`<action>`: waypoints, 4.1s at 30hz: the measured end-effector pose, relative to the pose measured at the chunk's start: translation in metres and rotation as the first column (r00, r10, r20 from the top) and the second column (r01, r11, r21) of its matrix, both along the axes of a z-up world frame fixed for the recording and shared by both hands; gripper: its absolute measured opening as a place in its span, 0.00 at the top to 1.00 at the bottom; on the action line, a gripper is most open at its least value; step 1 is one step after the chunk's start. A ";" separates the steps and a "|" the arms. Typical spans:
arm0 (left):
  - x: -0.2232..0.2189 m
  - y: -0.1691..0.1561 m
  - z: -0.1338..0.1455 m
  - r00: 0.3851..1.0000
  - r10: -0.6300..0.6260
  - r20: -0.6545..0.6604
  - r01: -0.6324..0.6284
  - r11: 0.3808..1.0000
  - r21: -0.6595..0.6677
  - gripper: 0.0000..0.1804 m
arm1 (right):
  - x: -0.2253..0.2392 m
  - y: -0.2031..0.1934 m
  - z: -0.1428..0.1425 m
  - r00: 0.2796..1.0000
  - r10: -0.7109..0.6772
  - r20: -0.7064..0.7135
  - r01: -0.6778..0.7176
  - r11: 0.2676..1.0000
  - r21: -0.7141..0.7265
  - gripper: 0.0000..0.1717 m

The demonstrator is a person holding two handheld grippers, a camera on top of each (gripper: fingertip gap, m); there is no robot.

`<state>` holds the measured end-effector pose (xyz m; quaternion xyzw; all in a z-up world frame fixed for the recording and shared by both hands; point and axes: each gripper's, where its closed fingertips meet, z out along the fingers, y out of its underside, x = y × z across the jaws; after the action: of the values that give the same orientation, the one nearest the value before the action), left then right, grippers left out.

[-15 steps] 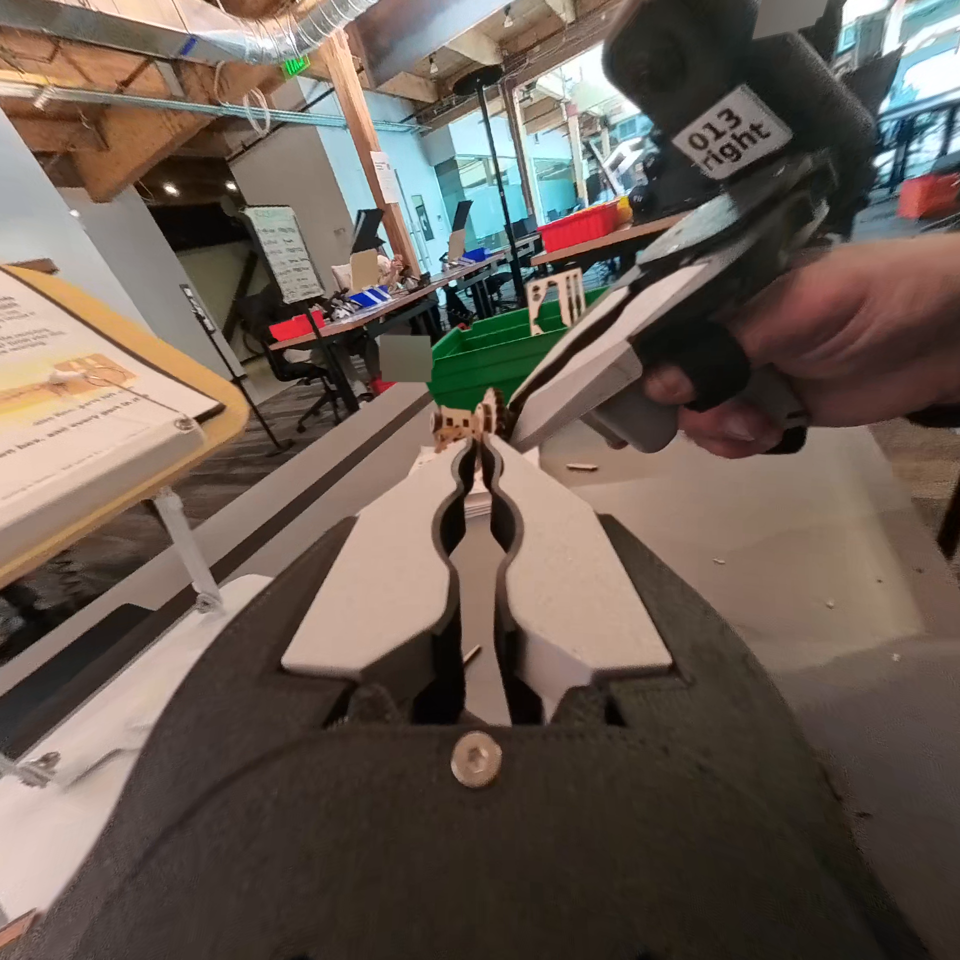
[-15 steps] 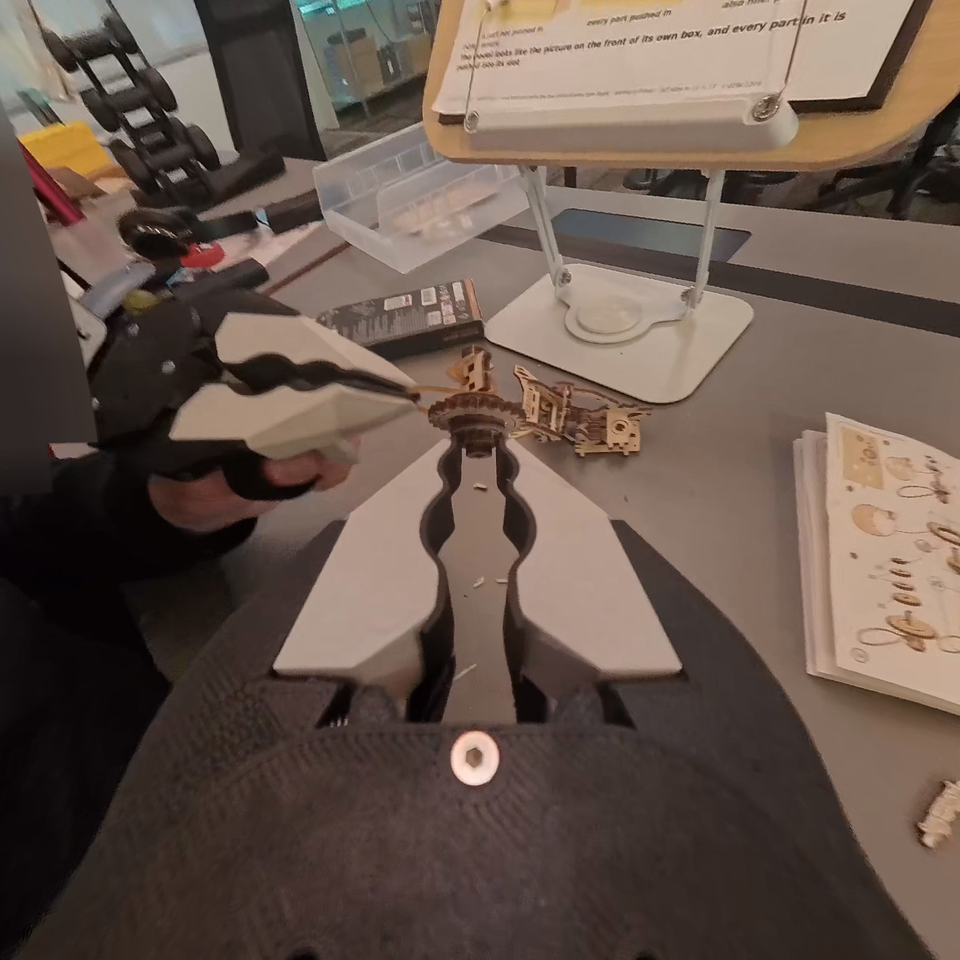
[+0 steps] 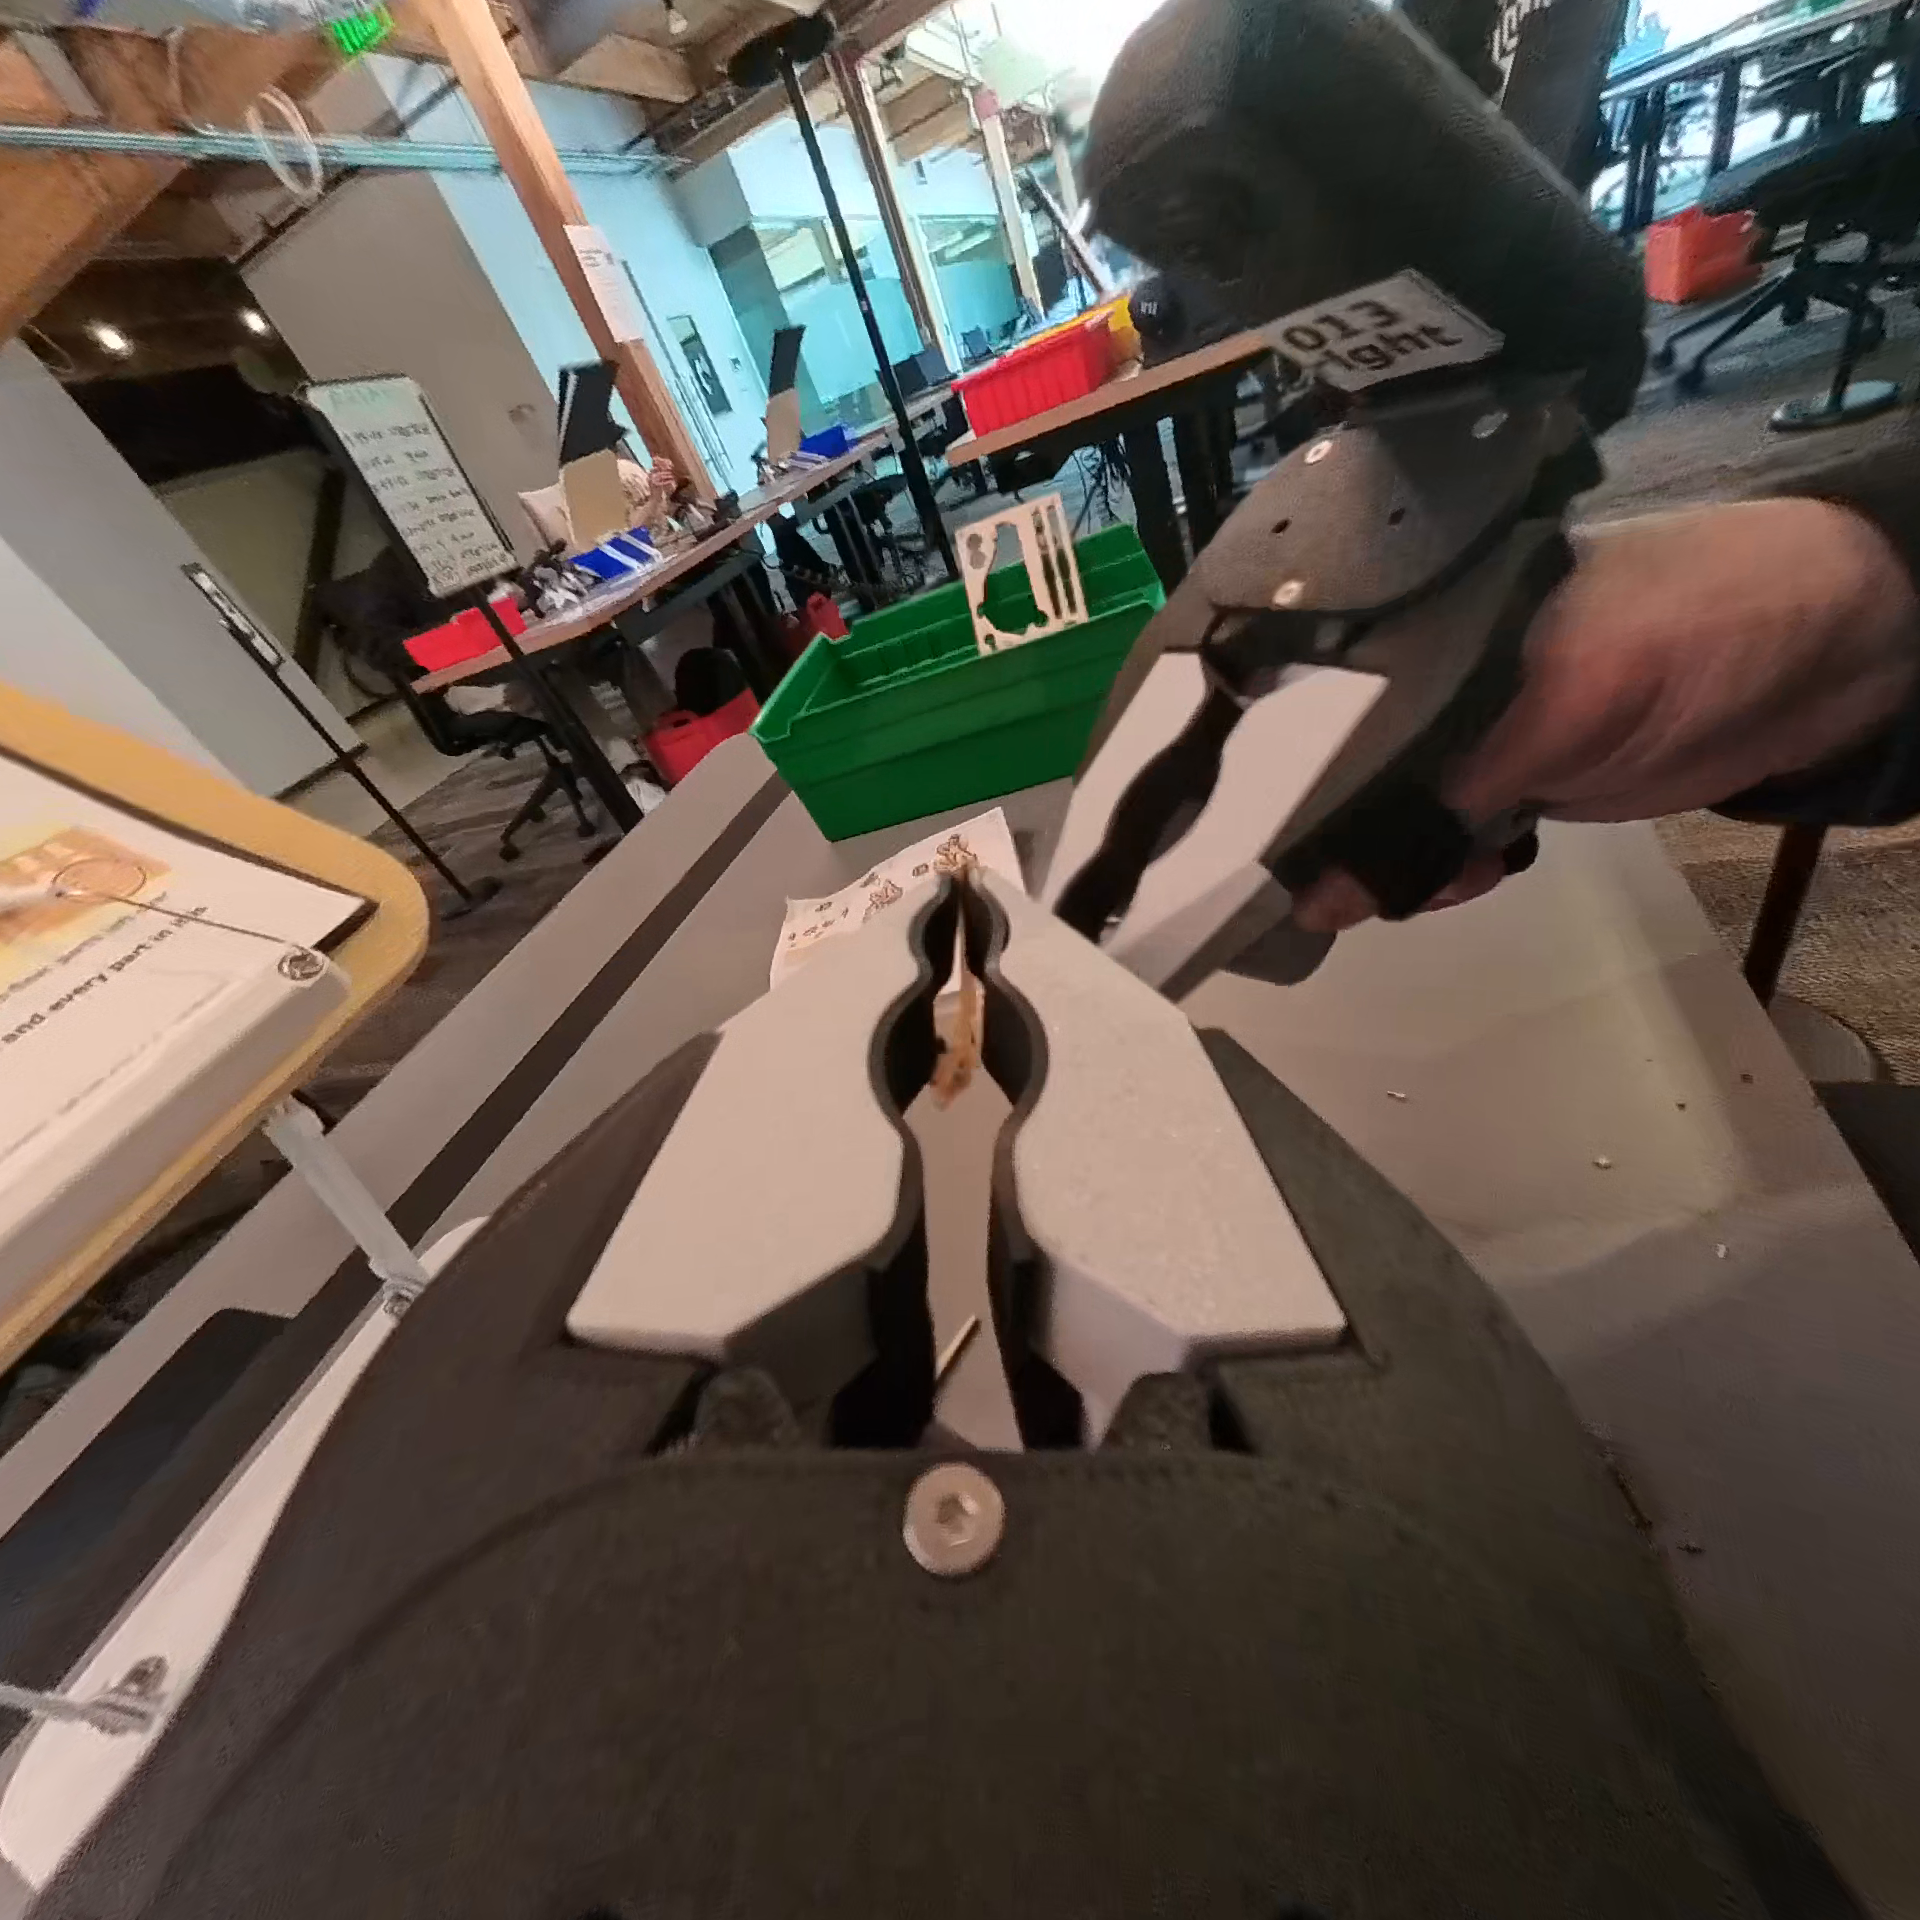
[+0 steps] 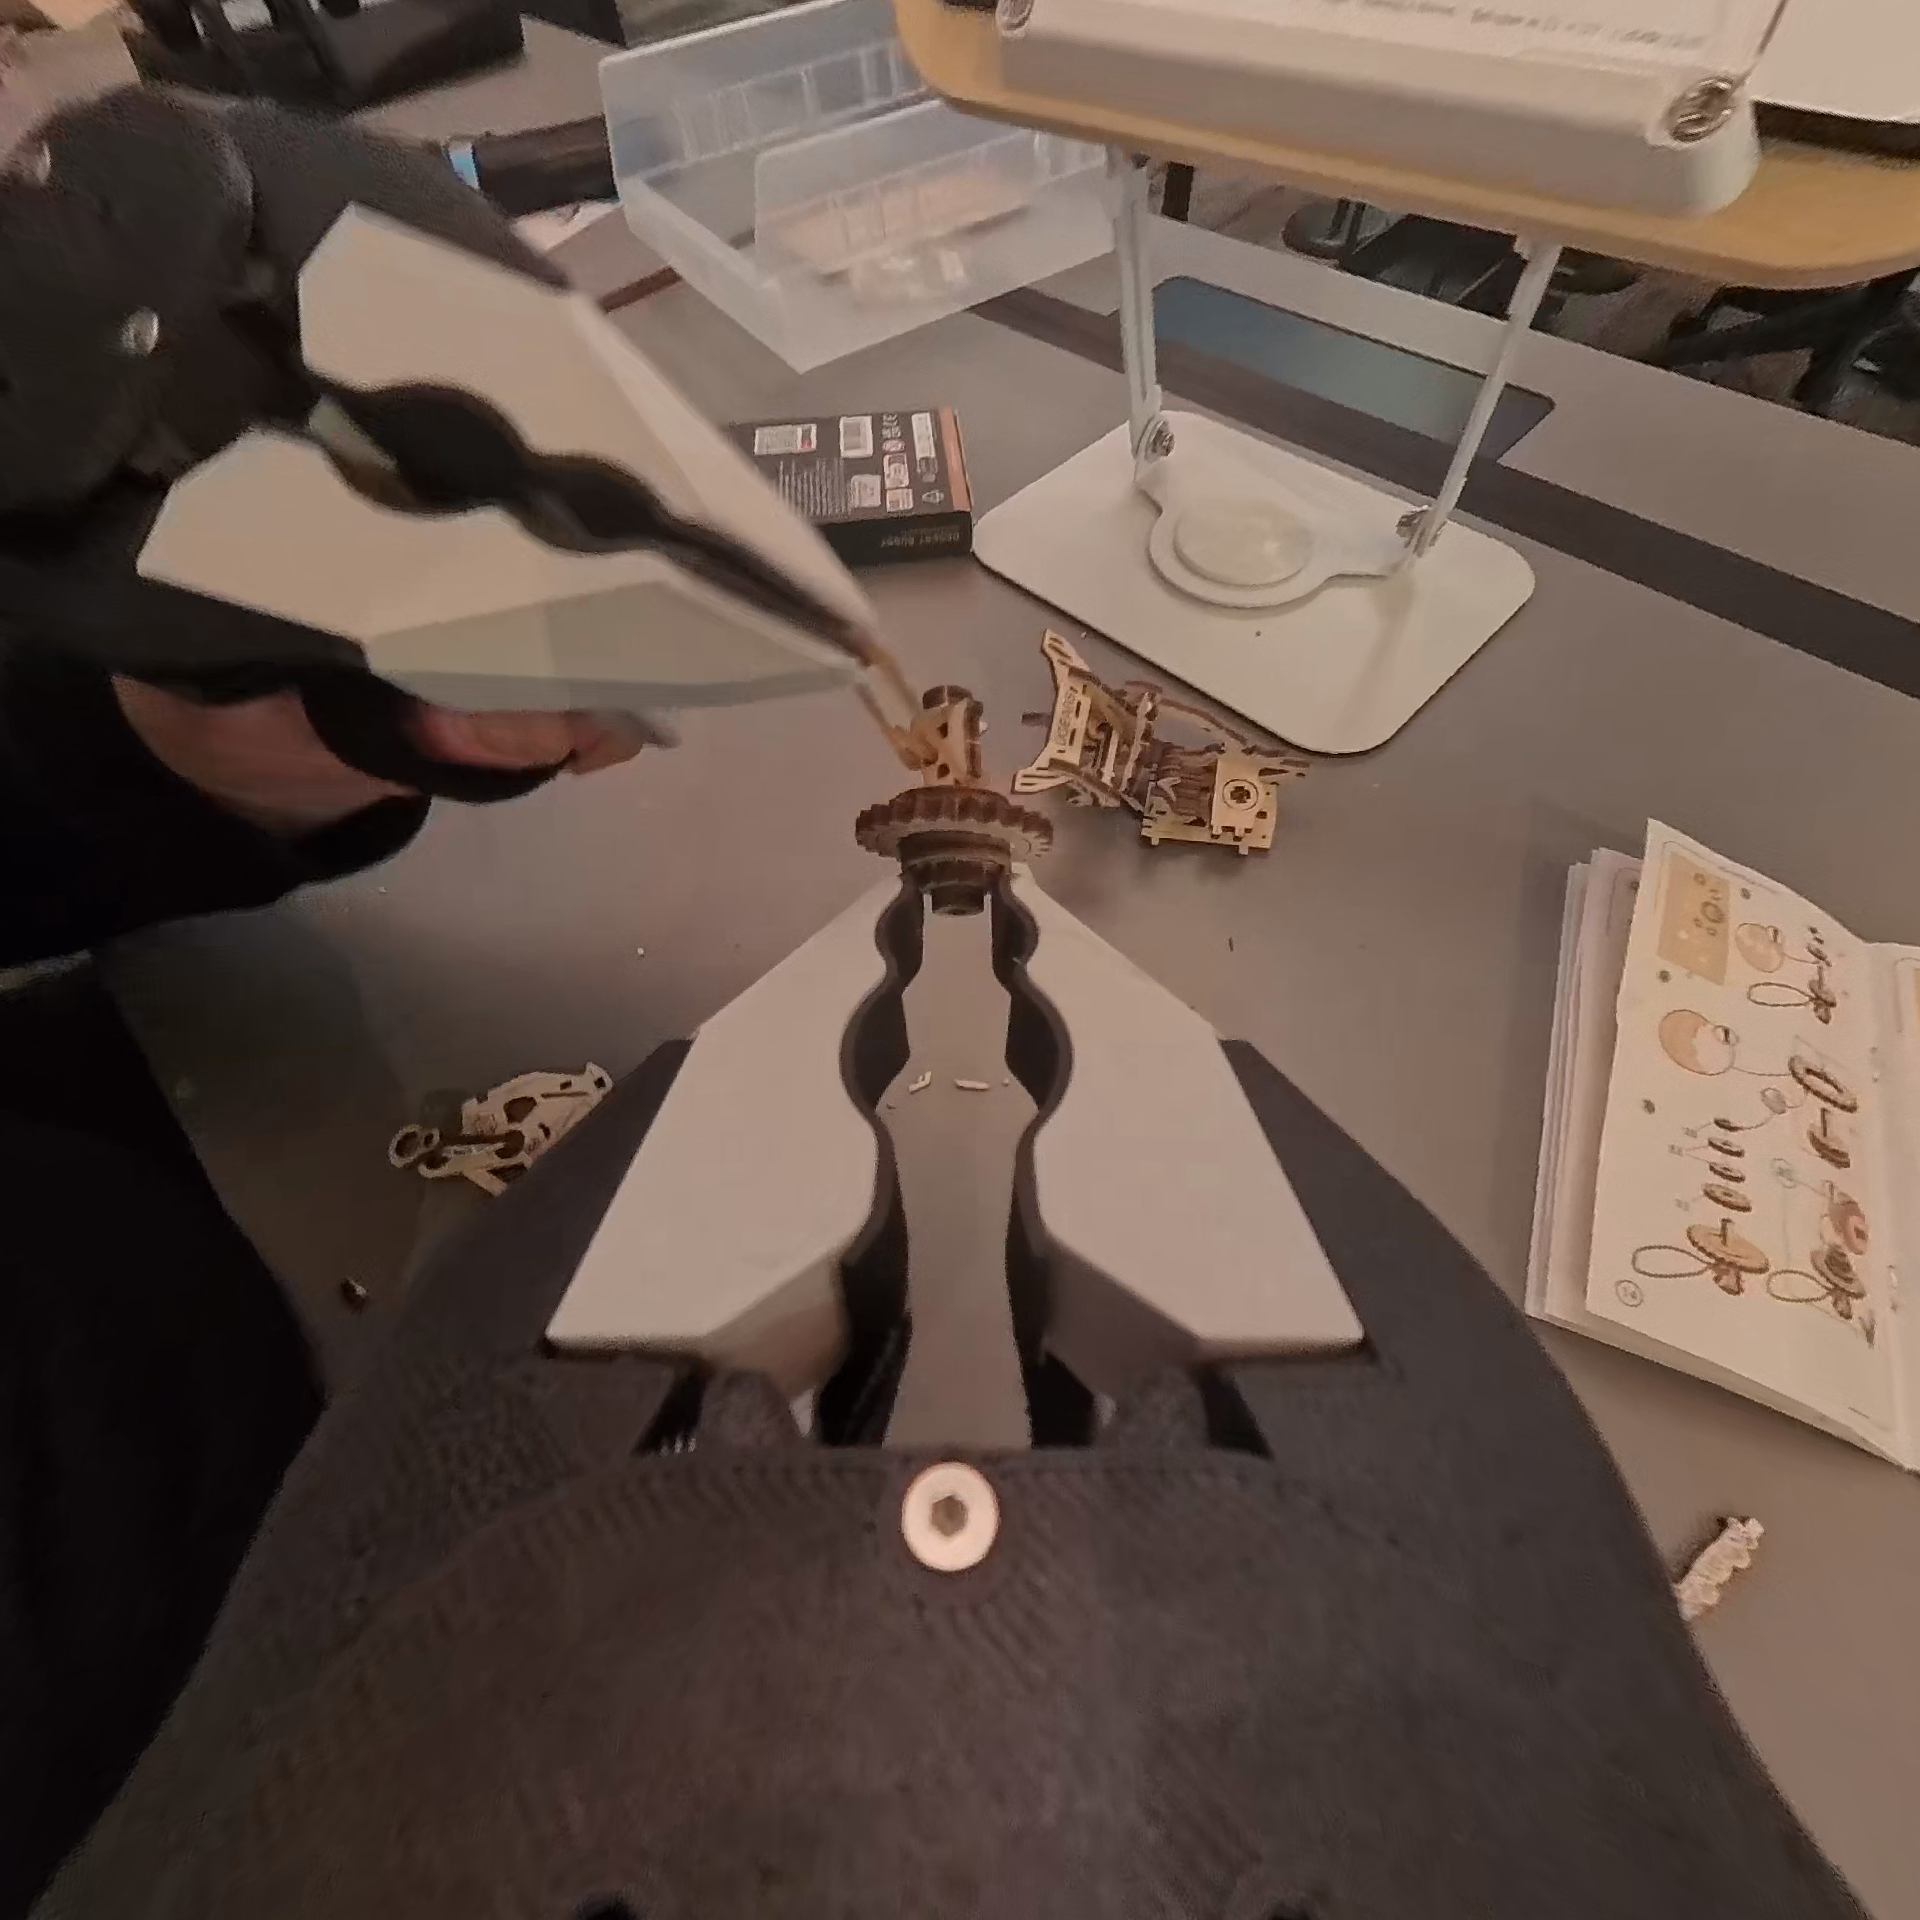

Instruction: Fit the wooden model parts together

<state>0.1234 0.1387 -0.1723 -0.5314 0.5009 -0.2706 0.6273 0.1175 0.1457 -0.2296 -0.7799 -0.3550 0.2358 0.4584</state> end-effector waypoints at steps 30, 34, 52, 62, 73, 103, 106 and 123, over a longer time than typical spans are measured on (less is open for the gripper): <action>-0.023 0.024 -0.045 0.999 -0.015 -0.040 -0.002 0.912 -0.409 1.00 | 0.023 0.007 0.030 0.971 -0.028 -0.237 0.032 0.999 0.014 0.94; -0.017 -0.028 -0.056 0.968 -0.241 -0.069 0.193 0.892 -0.408 1.00 | 0.033 0.015 0.021 0.970 -0.082 -0.227 0.083 0.997 -0.006 0.94; -0.015 0.025 -0.034 0.994 -0.098 -0.057 0.080 0.962 -0.261 1.00 | 0.006 0.007 0.003 0.998 0.038 0.050 -0.045 0.986 0.159 0.94; -0.009 0.021 -0.033 0.998 -0.060 0.027 0.065 0.961 -0.270 1.00 | -0.001 0.000 -0.007 0.979 0.073 0.188 -0.109 0.976 0.190 0.94; -0.018 0.024 -0.024 0.975 -0.031 0.218 0.114 0.918 -0.380 1.00 | 0.002 0.001 -0.004 0.965 0.032 0.262 -0.093 0.970 0.225 0.94; -0.009 0.024 -0.028 0.874 0.050 0.484 0.227 0.837 -0.497 1.00 | -0.014 -0.005 0.002 0.919 -0.038 0.392 -0.126 0.914 0.385 1.00; -0.007 0.023 -0.029 0.871 0.043 0.490 0.239 0.833 -0.498 1.00 | -0.015 -0.005 0.000 0.923 -0.032 0.383 -0.125 0.918 0.377 1.00; 0.000 0.022 -0.028 0.767 -0.007 0.642 0.510 0.614 -0.602 1.00 | -0.020 -0.009 0.000 0.980 0.102 0.169 -0.146 0.950 0.276 0.90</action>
<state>0.1231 0.1607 -0.2007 -0.5481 0.2015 -0.6929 0.4230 0.0977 0.1367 -0.2298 -0.6969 -0.4679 0.1498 0.5224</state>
